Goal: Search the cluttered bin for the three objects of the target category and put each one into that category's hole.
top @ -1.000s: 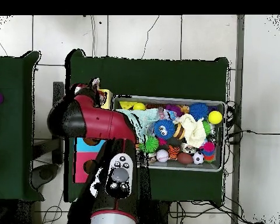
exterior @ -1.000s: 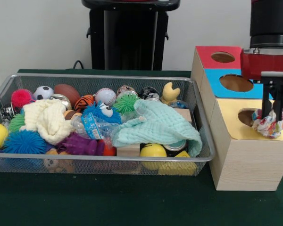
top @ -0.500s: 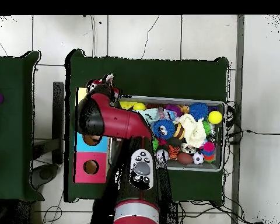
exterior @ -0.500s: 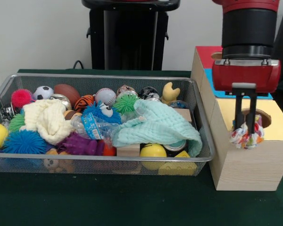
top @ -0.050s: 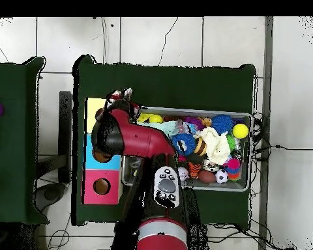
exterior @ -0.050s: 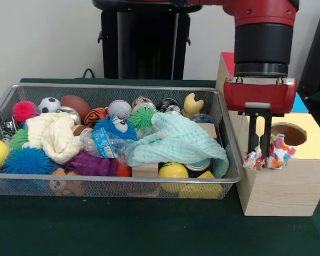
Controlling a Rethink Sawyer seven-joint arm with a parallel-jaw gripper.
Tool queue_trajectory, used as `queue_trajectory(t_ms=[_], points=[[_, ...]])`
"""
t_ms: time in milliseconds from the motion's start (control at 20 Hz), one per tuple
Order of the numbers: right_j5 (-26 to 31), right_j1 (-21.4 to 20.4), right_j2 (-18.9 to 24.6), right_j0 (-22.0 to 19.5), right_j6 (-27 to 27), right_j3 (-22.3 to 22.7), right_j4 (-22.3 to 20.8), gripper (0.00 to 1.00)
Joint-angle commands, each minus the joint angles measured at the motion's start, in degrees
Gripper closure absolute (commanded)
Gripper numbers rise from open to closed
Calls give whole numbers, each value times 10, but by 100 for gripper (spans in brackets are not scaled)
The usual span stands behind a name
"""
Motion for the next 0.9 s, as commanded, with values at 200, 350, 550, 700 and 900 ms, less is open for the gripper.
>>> queue_trajectory(t_ms=[200, 350, 550, 700, 900], points=[[39, 29, 5, 61, 99, 74, 0, 100], [31, 33, 1, 70, 108, 73, 8, 100], [40, 29, 1, 74, 110, 73, 17, 100], [45, 25, 1, 73, 106, 75, 18, 100], [33, 27, 9, 64, 104, 81, 12, 100]])
